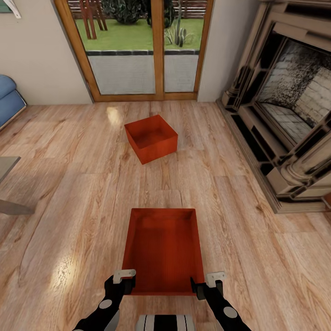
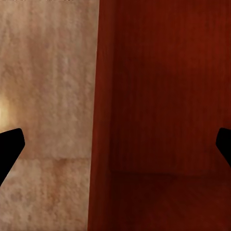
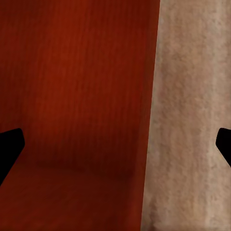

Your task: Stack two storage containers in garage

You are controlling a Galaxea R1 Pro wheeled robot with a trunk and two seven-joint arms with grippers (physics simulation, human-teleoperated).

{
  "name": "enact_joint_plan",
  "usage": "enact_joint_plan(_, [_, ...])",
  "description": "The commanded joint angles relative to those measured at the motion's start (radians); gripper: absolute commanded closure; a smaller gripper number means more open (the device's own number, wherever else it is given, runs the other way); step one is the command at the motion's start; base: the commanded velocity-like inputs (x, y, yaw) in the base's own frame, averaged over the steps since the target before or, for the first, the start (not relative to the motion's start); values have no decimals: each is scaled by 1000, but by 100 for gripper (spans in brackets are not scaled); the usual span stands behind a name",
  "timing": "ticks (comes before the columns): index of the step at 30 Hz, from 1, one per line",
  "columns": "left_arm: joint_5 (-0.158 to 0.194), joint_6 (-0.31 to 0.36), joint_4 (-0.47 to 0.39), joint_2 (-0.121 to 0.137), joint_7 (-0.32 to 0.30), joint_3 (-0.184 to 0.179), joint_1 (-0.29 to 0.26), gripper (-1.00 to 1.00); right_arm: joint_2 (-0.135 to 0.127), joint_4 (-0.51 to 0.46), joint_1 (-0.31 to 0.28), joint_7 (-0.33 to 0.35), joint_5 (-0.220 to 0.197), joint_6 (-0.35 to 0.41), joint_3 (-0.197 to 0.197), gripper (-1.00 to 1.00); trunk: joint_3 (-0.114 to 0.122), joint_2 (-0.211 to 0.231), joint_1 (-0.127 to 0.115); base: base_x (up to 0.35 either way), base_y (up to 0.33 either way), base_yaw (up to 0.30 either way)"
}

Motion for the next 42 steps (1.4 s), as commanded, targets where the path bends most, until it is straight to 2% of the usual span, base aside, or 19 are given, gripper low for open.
enact_joint_plan(1, [-4, -3, 1, 0, 4, 1, 0, -100, -1, 1, -1, -3, -10, -4, 5, -100, -1, 0, 0, 0, 0, -74])
enact_joint_plan(20, [-4, -3, 1, -2, 5, 1, 0, -100, -1, 1, -1, -3, -9, -4, 5, -100, -1, 0, 0, 0, 0, -20])
enact_joint_plan(29, [-4, -3, 1, -1, 5, 1, 0, -100, -1, 1, -1, -3, -9, -6, 5, -100, -1, 0, 0, 0, 0, 174])
enact_joint_plan(42, [-5, -3, 1, -2, 5, 1, 0, -100, -1, 1, -1, -3, -10, -6, 5, -100, -1, 0, 0, 0, 0, 5])
